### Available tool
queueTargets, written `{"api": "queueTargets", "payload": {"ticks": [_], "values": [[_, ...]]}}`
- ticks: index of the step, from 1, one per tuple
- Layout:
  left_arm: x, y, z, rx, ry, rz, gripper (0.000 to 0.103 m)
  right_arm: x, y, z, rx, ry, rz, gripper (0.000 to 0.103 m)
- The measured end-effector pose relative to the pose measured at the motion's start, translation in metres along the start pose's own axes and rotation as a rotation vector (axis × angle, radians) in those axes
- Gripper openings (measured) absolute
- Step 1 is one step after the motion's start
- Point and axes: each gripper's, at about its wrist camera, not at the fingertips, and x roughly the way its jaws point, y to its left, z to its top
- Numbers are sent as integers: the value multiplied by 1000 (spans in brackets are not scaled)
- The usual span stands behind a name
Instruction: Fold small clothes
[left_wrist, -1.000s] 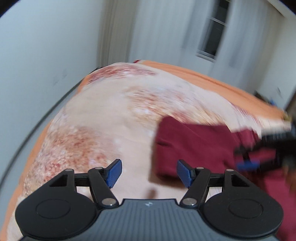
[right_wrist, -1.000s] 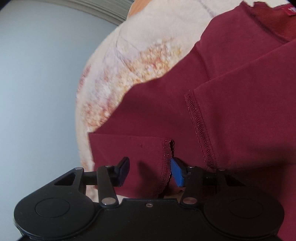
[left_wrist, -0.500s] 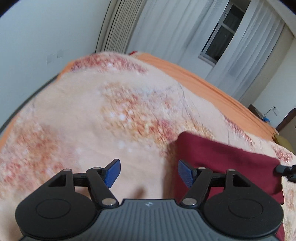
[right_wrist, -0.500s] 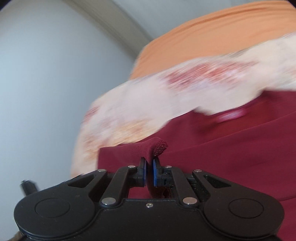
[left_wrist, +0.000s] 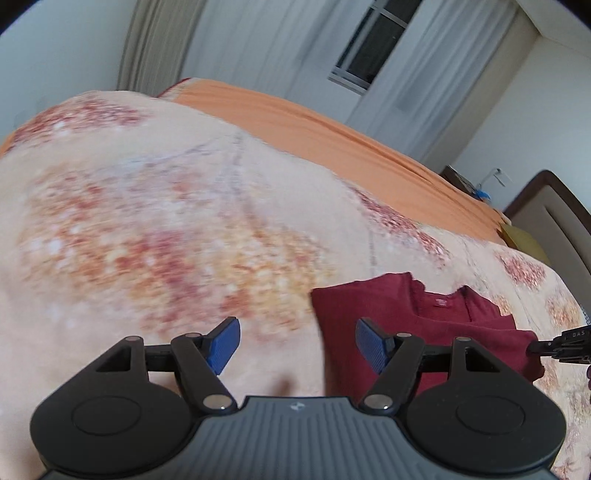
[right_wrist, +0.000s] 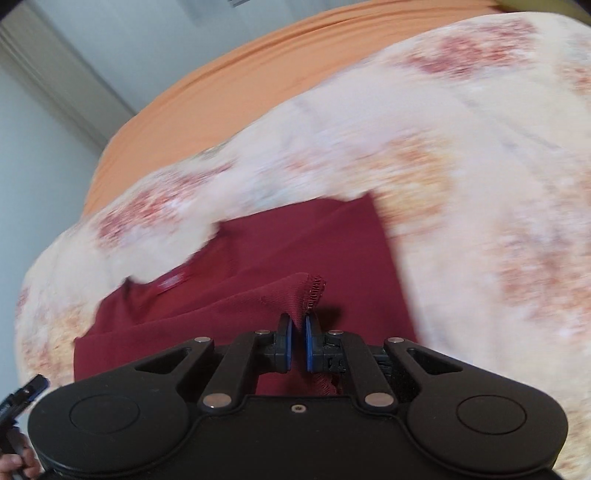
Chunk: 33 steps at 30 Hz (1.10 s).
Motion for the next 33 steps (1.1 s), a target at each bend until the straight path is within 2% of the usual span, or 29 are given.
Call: {"api": "queueTargets", "payload": {"ticks": [2, 3, 7, 9, 11, 13, 14, 15, 16, 18, 19, 21, 24, 27, 28, 30, 31, 33], "values": [[16, -14, 3, 10, 20, -14, 75, 6, -15, 3, 8, -6, -24, 8], [26, -20, 4, 10, 33, -20, 75, 8, -20, 2, -5, -15, -8, 10], [62, -29, 6, -29, 82, -13, 75, 26, -35, 0, 12, 17, 65, 24], [77, -29, 6, -53, 104, -9, 75, 21, -37, -2, 3, 1, 89, 27], [88, -27, 6, -89, 111, -15, 75, 14, -41, -6, -17, -19, 113, 38], [94, -22, 8, -136, 106, -41, 73, 9, -45, -8, -50, -30, 114, 41], [95, -21, 9, -150, 103, -53, 70, 7, -48, -9, -71, -34, 112, 43], [97, -21, 10, -157, 101, -58, 62, 7, -50, -10, -95, -36, 110, 43], [99, -21, 11, -158, 107, -58, 57, 6, -52, -11, -114, -39, 112, 44], [100, -23, 12, -162, 116, -52, 39, 7, -57, -11, -131, -41, 118, 44], [101, -25, 14, -152, 117, -52, 34, 9, -60, -11, -128, -39, 121, 44], [97, -33, 19, -115, 108, -49, 13, 15, -65, -10, -113, -29, 140, 45], [90, -42, 29, -78, 85, -62, 7, 22, -68, -10, -94, -6, 174, 46], [75, -31, 43, -169, -7, -50, 6, 25, -64, -12, -99, -4, 183, 51], [75, -25, 46, -187, -22, -4, 6, 26, -63, -13, -107, 0, 184, 52], [88, -20, 47, -157, 33, 141, 5, 30, -60, -14, -124, 7, 179, 53], [94, -19, 46, -134, 63, 164, 5, 30, -59, -14, -127, 5, 174, 53], [96, -22, 46, -108, 81, 137, 5, 26, -57, -13, -129, -13, 181, 53]]}}
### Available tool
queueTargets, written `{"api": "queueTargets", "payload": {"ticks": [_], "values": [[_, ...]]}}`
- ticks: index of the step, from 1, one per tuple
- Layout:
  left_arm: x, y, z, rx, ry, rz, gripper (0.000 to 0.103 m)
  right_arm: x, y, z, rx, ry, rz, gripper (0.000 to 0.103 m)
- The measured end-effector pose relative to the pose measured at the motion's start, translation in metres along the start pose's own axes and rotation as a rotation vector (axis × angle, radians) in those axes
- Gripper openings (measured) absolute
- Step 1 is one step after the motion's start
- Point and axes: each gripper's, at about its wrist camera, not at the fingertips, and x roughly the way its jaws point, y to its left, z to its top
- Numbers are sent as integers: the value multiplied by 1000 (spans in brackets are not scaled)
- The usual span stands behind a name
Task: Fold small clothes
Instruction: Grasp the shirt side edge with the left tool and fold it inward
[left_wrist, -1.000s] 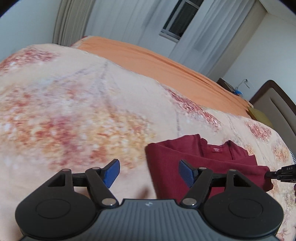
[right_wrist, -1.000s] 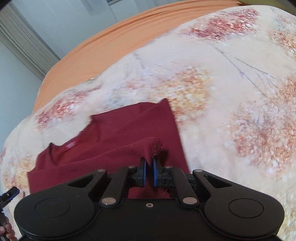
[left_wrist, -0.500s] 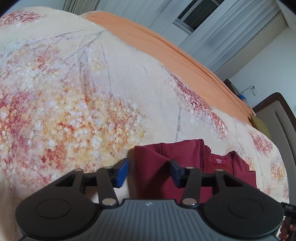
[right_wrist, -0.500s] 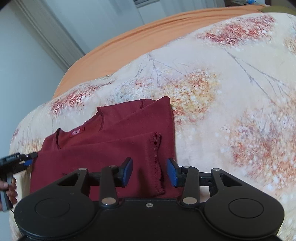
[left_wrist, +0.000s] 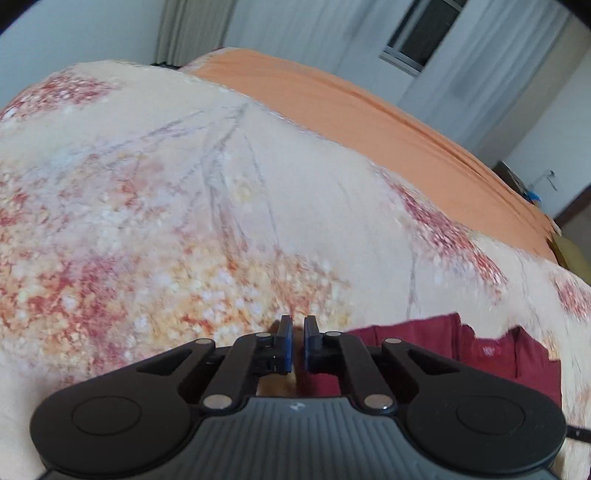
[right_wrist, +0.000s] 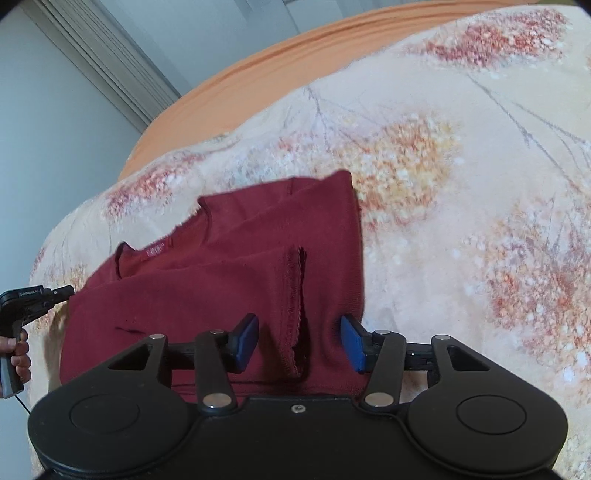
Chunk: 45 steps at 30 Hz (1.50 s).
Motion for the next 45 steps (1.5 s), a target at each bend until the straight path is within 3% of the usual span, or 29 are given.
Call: {"api": "queueTargets", "payload": {"ticks": [2, 6, 9, 11, 15, 19, 20, 21, 23, 26, 28, 31, 35, 36, 45], "values": [[-10, -1, 0, -1, -11, -43, 9, -7, 3, 1, -10, -32, 17, 53], [-36, -7, -18, 47, 0, -91, 52, -6, 3, 3, -20, -26, 40, 50], [-42, -10, -48, 89, 86, -129, 52, 1, 3, 3, -24, -9, 30, 45], [-45, -13, -68, 116, 127, -149, 52, 2, 5, 3, -27, -14, 46, 35], [-52, -8, -102, 152, 185, -154, 52, 11, 13, -1, -65, 30, 18, 35], [-41, 0, -112, 73, 202, -181, 51, 22, 8, -7, -60, 80, -19, 15], [-37, 4, -112, 26, 212, -194, 40, 21, 4, -7, -19, 82, -1, 10], [-32, 8, -112, -19, 229, -205, 21, 18, 0, -6, 26, 78, 26, 9], [-31, 10, -108, -47, 234, -198, 19, 8, -13, -3, 133, 56, 91, 7], [-47, -7, -105, 80, 216, -144, 15, -3, -25, -3, 183, 51, 91, 2], [-47, -17, -111, 166, 227, -91, 15, 4, -22, -7, 104, 97, -8, 3], [-41, -22, -116, 177, 224, -67, 16, 7, -12, -12, 65, 106, -56, 9], [-43, -20, -115, 153, 223, -61, 24, -15, 10, -4, -47, -46, -46, 29], [-45, -19, -116, 154, 225, -62, 26, -15, 15, 0, -75, -59, -47, 30], [-42, -24, -120, 162, 224, -50, 34, 36, 25, 26, -146, 40, -43, 33]]}}
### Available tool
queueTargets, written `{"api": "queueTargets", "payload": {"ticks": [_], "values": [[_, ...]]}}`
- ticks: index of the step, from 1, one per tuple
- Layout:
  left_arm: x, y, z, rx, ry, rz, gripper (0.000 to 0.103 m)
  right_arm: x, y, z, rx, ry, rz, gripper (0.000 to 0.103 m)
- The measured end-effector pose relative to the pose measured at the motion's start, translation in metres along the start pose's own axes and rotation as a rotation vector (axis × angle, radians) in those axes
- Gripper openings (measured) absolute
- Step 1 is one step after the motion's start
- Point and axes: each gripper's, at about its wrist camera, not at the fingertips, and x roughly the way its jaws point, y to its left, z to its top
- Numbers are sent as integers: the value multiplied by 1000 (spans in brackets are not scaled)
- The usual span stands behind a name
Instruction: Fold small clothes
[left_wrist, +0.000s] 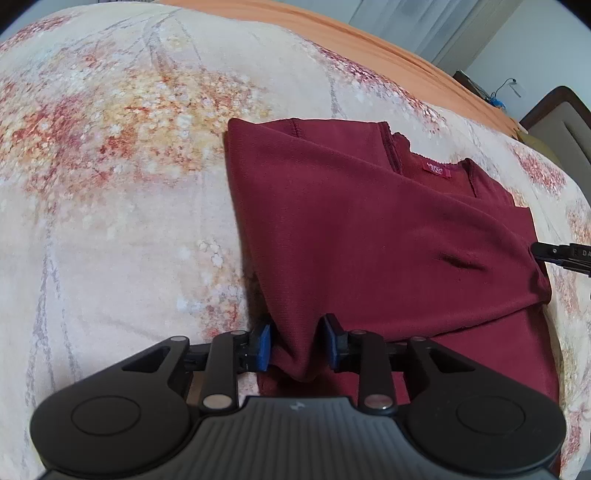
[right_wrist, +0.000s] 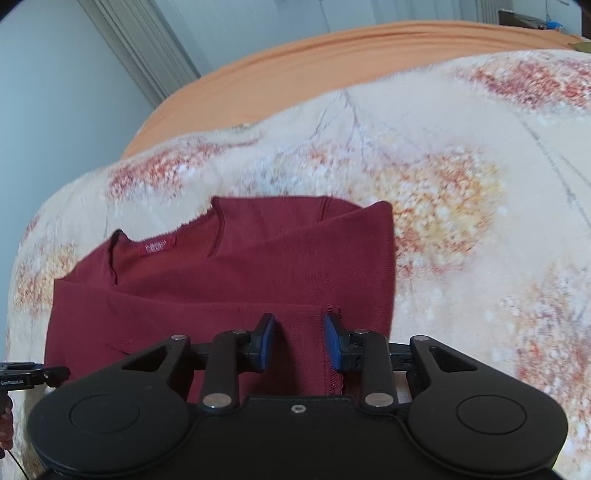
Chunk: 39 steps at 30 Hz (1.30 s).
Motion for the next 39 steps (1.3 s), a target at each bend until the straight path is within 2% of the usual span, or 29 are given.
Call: {"api": "queueTargets", "payload": {"ticks": [1, 2, 4, 7, 12, 14, 15, 17, 19, 22, 25, 27, 29, 32, 36, 39], "values": [[0, -1, 0, 4, 0, 1, 35, 1, 0, 0, -3, 3, 3, 32], [1, -2, 0, 6, 1, 1, 38, 0, 1, 0, -9, 4, 11, 22], [1, -3, -1, 8, 0, 0, 41, -3, 4, 0, -30, 10, 24, 10], [1, -2, -2, 7, -4, -7, 44, -7, 8, -1, -63, 2, 5, 0], [2, 2, -3, -20, 0, -15, 44, -17, -11, 6, 49, -99, -35, 0], [3, 2, -3, -22, 0, -16, 44, -14, -17, 7, 75, -81, -49, 0], [3, 2, -3, -23, 1, -16, 44, -12, -18, 7, 77, -61, -34, 3], [3, 2, -3, -25, 2, -16, 44, -11, -15, 5, 61, -36, -8, 23], [2, 2, -3, -26, 0, -15, 45, -9, -12, 2, 41, -16, -1, 27], [3, 2, -4, -26, -2, -10, 46, -3, -8, -3, 12, 2, -36, 27], [3, -1, -5, -19, -5, -4, 49, 0, -5, -5, -18, 8, -34, 27], [5, -3, -6, -10, -6, -1, 53, 1, -4, -5, -36, 9, -30, 9], [6, -6, -6, -4, -7, 2, 55, -5, -8, -2, -9, -20, -6, 7], [6, -7, -6, -10, -8, 0, 58, -16, -17, 3, 64, -93, -25, 6], [10, -9, -6, -8, -10, -3, 63, -4, -17, 0, 50, -22, -73, 14], [6, -9, -5, -21, -7, 0, 63, -30, -14, -3, 79, -95, -41, 33]]}}
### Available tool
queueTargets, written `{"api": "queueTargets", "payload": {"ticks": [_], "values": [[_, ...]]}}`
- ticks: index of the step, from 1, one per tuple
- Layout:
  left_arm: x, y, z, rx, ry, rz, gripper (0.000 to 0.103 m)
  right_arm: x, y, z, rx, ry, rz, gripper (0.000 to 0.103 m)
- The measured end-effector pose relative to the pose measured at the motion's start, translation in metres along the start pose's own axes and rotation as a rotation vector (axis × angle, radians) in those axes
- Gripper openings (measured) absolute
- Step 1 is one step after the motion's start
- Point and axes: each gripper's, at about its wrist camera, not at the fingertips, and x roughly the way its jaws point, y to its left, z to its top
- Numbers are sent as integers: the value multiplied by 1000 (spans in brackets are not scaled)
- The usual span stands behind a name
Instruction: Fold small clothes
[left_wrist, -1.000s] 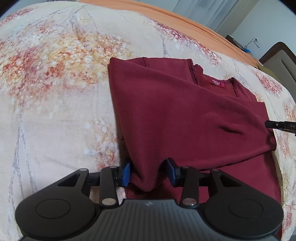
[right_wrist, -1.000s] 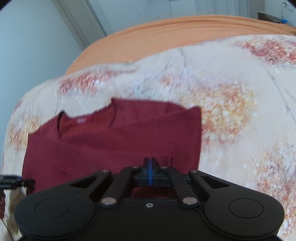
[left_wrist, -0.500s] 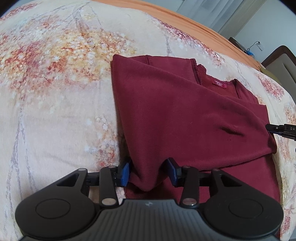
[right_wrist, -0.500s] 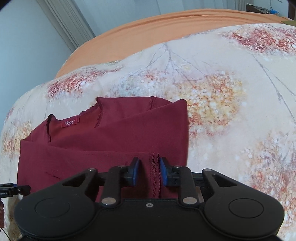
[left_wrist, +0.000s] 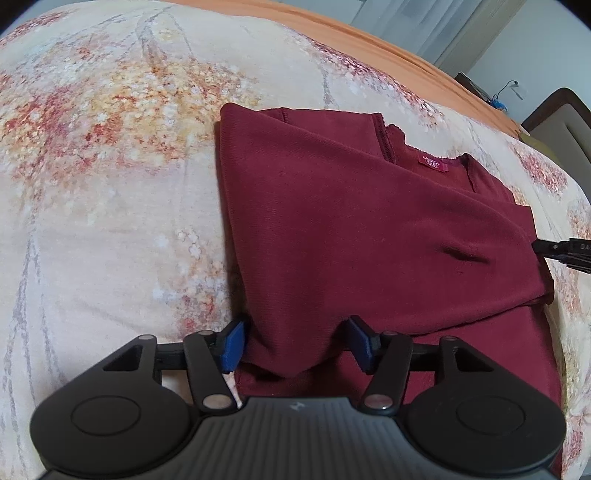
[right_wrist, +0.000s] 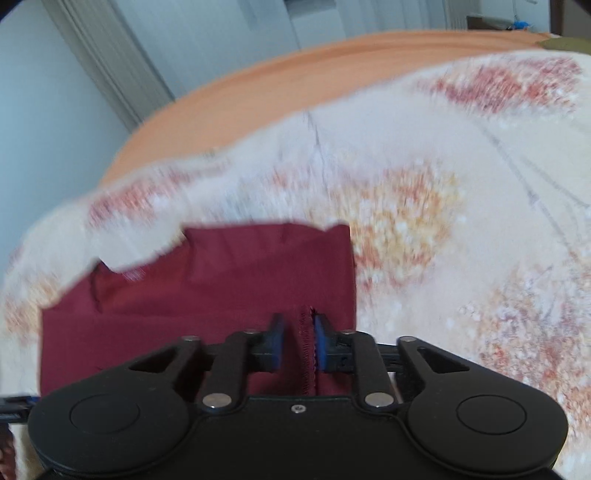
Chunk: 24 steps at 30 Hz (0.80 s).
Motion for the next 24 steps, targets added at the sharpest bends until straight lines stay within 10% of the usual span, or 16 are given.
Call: {"api": "queueTargets", "payload": {"ticks": [11, 24], "values": [[-62, 4, -98, -66, 52, -27, 71, -128, -15, -134, 80, 101, 74, 59], [-119, -14, -265, -211, 133, -105, 71, -177, -56, -278, 221, 272, 57, 56]]}}
